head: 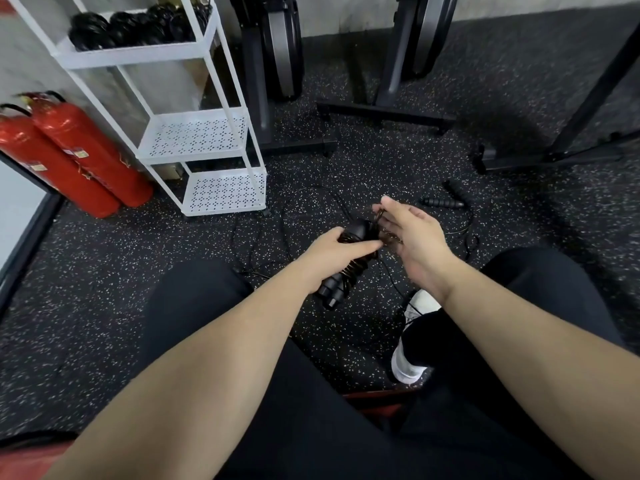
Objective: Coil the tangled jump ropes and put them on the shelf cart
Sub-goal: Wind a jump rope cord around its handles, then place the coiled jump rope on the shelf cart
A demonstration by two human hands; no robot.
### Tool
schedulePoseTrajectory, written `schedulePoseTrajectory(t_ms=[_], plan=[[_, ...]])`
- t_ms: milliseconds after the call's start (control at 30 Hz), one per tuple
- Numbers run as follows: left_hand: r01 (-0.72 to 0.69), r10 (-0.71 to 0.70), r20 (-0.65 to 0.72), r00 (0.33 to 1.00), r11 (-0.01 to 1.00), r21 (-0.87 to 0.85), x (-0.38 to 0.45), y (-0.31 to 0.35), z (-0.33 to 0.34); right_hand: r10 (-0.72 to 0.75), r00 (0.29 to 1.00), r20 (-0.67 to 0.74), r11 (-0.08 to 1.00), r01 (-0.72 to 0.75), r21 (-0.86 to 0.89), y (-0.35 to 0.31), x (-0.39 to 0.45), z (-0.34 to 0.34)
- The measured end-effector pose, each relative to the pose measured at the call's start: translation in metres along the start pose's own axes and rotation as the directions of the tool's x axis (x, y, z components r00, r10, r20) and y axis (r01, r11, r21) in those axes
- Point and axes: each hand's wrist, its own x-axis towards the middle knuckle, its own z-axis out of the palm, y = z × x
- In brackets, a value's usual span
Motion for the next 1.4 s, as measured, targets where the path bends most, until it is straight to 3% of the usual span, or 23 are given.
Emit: schedulePoseTrajectory(t_ms=[67, 167, 400, 533, 700, 833, 1000, 1100, 1233, 1400], plan=[[0.002, -0.002, -0.006, 1.0, 1.0, 0.011, 0.001, -0.001, 0.006, 0.029, 0.997, -0.067, 0.999, -0.03, -0.022, 0.0, 0.003, -0.002], [0.02, -0.026, -0.042, 0.999, 0.992, -0.124, 0.004, -0.002, 0.012, 0.008, 0.989, -0.144, 0.997, -0.02, -0.081, 0.002, 0.005, -0.005], [0.001, -0.048, -0.173, 0.984, 0.964, -0.266, 0.008, 0.01, 0.01, -0.048, 0.999, -0.007, 0.909, 0.04, -0.414, 0.014, 0.0, 0.009], [0.028, -0.155, -0.21, 0.965, 0.862, -0.506, 0.011, 0.02, 0.008, -0.051, 0.998, 0.046, 0.905, 0.065, -0.42, 0.01, 0.004, 0.017], [-0.082, -0.096, -0.281, 0.955, 0.825, -0.56, 0.015, 0.03, -0.002, -0.087, 0.988, 0.128, 0.866, 0.138, -0.48, 0.012, 0.017, 0.03], [-0.158, -0.03, -0.315, 0.948, 0.818, -0.553, 0.02, 0.036, -0.014, -0.089, 0.994, 0.062, 0.923, 0.106, -0.371, 0.009, 0.041, 0.044], [-0.259, 0.105, -0.359, 0.928, 0.873, -0.413, 0.04, 0.031, -0.047, 0.06, 0.998, 0.025, 0.996, -0.058, -0.071, 0.004, 0.076, 0.056], [-0.175, 0.072, -0.297, 0.952, 0.926, -0.334, 0.052, 0.028, -0.068, 0.11, 0.993, 0.053, 0.994, -0.11, 0.009, 0.0, 0.093, 0.066], [-0.019, -0.041, -0.142, 0.989, 0.918, -0.395, 0.063, 0.022, -0.094, 0.153, 0.983, 0.099, 0.987, -0.158, 0.041, -0.003, 0.118, 0.088], [-0.041, -0.035, -0.123, 0.992, 0.821, -0.569, 0.086, 0.027, -0.132, 0.221, 0.964, 0.15, 0.974, -0.226, 0.018, -0.01, 0.154, 0.125]])
